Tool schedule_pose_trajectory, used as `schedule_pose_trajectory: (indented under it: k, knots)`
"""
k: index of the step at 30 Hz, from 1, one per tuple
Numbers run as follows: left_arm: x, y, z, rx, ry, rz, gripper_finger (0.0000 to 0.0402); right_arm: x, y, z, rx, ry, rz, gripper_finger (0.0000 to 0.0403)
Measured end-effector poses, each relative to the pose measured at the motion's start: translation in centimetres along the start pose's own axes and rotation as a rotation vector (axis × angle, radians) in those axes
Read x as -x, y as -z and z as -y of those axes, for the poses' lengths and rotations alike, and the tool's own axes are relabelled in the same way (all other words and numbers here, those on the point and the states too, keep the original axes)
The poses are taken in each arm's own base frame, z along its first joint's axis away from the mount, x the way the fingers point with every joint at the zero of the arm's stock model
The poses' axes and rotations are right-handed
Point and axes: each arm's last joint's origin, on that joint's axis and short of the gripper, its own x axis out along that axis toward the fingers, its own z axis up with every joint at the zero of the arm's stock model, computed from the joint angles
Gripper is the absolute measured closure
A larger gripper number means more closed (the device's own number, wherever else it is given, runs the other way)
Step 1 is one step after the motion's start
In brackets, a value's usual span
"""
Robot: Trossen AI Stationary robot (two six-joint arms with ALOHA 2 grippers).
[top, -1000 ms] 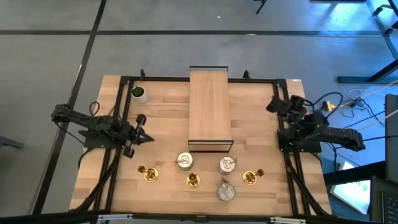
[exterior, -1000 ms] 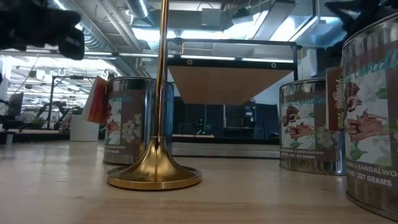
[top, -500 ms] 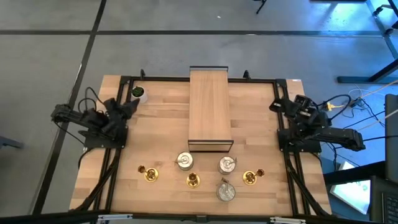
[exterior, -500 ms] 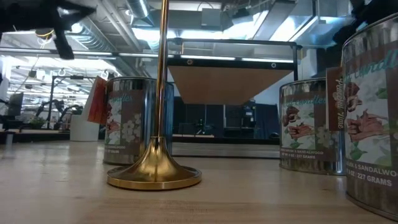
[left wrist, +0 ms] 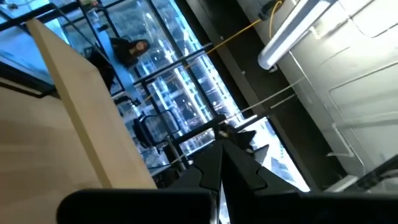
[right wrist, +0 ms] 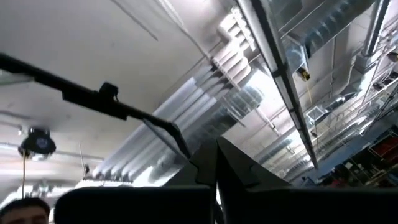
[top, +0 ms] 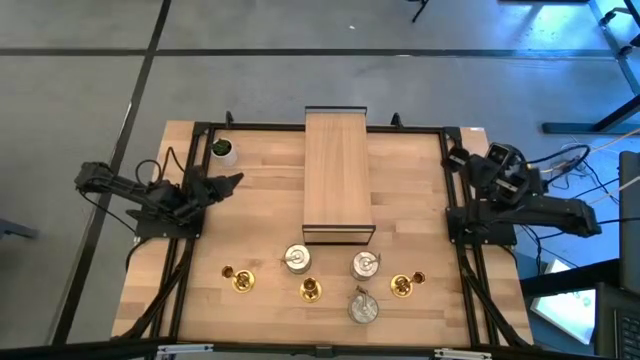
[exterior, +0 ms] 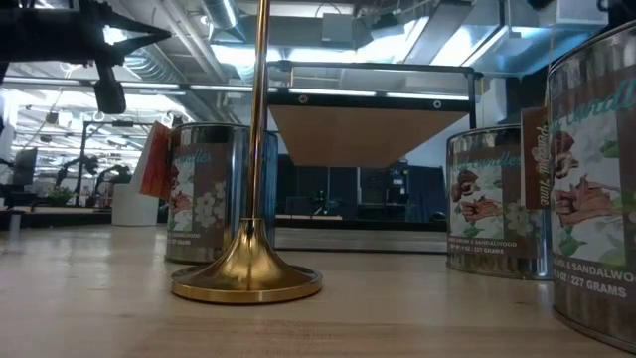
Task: Pick & Place candle stick holders
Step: Put the bottom right gold candle holder on the shelf
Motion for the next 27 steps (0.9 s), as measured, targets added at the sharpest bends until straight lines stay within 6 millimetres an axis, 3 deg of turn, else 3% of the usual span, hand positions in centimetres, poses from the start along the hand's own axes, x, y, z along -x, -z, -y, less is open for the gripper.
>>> schedule_pose_trajectory:
  k: [10,16,22,24,27]
  knots:
    - [0.0,-0.4,0.0,-0.022,-0.080,0.125,0.0400,-6.7,0.7,1.2,-0.053,-0.004,-0.182,0.0399]
    - [0.0,-0.5,-0.1,-0.032,-0.090,0.135,0.0400,-8.4,2.1,2.3,-0.219,-0.064,-0.398,0.0399]
    - [-0.1,-0.4,0.0,-0.033,-0.062,0.103,0.0400,-8.7,3.6,2.3,-0.406,-0.063,-0.649,0.0399]
    - [-0.1,-0.3,0.0,-0.034,-0.055,0.095,0.0400,-9.1,3.9,1.9,-0.407,-0.056,-0.662,0.0399]
    - [-0.1,-0.3,0.0,-0.035,-0.050,0.087,0.0400,-11.0,3.3,0.1,-0.277,-0.136,-0.520,0.0399]
